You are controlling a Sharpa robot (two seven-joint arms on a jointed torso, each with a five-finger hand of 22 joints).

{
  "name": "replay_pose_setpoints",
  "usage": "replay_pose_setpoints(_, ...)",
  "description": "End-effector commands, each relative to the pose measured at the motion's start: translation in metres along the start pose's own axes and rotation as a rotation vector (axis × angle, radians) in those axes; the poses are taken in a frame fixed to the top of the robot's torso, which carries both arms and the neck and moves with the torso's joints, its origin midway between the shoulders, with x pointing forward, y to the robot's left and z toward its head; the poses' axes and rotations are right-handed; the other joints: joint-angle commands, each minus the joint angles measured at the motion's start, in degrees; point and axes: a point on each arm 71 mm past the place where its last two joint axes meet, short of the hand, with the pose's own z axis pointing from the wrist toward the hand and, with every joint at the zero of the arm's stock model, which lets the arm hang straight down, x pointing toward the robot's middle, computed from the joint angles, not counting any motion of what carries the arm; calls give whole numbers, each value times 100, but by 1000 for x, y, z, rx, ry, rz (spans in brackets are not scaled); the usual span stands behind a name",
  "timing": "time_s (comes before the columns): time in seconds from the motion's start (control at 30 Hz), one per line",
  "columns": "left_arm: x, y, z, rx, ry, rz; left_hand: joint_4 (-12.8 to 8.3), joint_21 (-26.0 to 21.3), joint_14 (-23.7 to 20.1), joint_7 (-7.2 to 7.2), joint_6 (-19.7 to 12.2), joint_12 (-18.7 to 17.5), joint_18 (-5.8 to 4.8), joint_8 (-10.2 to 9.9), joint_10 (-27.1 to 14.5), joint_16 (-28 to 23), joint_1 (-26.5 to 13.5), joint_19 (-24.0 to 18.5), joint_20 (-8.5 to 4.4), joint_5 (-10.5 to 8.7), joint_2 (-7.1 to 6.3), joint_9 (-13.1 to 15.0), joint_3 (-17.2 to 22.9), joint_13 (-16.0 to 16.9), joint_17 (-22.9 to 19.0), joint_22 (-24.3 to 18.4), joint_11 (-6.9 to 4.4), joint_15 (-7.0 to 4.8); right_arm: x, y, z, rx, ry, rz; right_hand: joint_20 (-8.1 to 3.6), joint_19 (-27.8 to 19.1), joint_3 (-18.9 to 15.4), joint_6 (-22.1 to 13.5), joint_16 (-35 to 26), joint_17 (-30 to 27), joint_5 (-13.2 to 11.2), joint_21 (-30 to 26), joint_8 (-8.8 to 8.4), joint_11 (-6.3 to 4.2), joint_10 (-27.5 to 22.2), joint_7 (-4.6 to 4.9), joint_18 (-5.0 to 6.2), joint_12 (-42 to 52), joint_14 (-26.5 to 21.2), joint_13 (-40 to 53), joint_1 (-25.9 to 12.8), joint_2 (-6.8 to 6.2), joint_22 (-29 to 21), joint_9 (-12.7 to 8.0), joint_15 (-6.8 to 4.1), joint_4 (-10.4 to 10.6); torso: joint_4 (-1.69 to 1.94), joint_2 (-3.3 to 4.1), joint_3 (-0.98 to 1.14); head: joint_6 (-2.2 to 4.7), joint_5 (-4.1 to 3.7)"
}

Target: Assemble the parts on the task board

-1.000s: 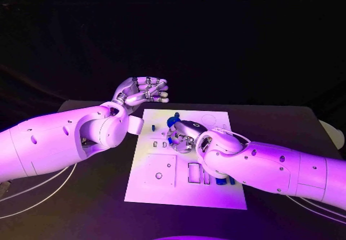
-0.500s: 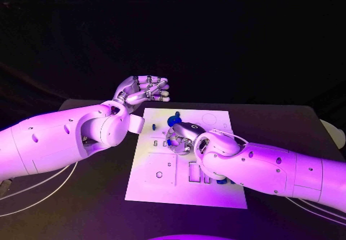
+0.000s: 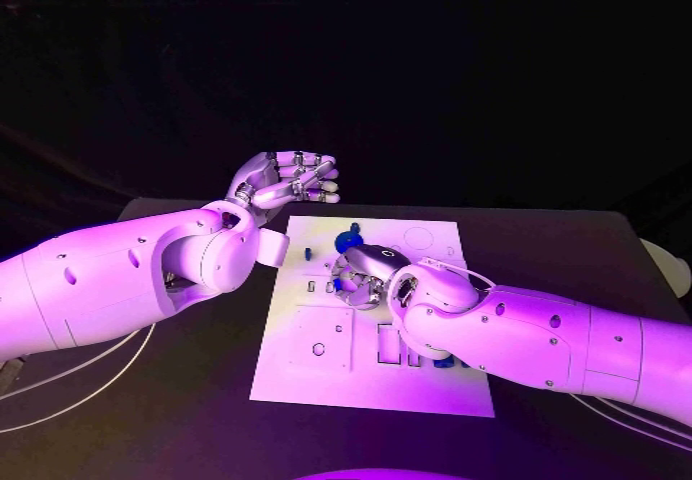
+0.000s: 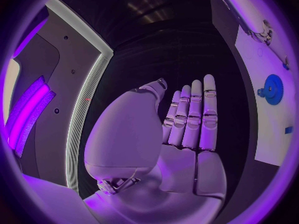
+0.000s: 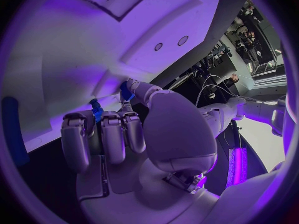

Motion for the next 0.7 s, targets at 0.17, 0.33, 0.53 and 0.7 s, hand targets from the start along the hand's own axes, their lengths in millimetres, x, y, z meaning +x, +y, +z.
replay_pose_setpoints(0.17, 2, -1, 0, 8, 15, -6, -5, 2, 19, 31, -1, -10, 38, -28, -3, 21, -34, 51, 1, -5, -17, 8, 29, -1, 5, 1, 6, 0, 6, -3, 0, 10, 40, -24, 16, 445, -36, -144, 19, 1509, -34, -29, 16, 26, 246, 64, -8, -78, 608, 1127, -121, -63, 1234, 188, 13, 41, -7, -3, -1, -11, -3)
replay_pose_setpoints(0.33, 2, -1, 0, 7, 14, -6, -5, 2, 19, 31, -1, -10, 38, -28, -3, 21, -34, 51, 1, -5, -17, 8, 29, -1, 5, 1, 6, 0, 6, -4, 0, 12, 43, -25, 35, 439, -37, -209, 19, 1509, -37, -36, -40, 55, 227, 97, -6, -95, 608, 1110, -143, -88, 1225, 164, 37, 53, -8, -3, 0, -16, -8)
replay_pose_setpoints(0.53, 1, -1, 0, 6, 13, -5, -13, -1, 18, 31, 1, -7, 36, -31, -3, 15, -29, 59, -2, -4, -12, 10, 35, 0, 10, -1, 6, 1, 6, -4, 0, 11, 43, -25, 46, 439, -33, -240, 19, 1509, -36, -37, -67, 69, 217, 114, -6, -103, 608, 1101, -147, -96, 1224, 152, 50, 56, -2, -2, 0, -19, -16)
replay_pose_setpoints(0.7, 1, -1, 0, 6, 13, -5, -13, -1, 18, 31, 1, -7, 36, -31, -3, 15, -29, 59, -2, -4, -12, 10, 35, 0, 10, -1, 6, 1, 6, -4, 0, 11, 42, -25, 60, 438, -37, -274, 19, 1509, -42, -40, -99, 89, 202, 135, -5, -117, 608, 1087, -162, -114, 1222, 138, 66, 64, -3, -2, -1, -17, -16)
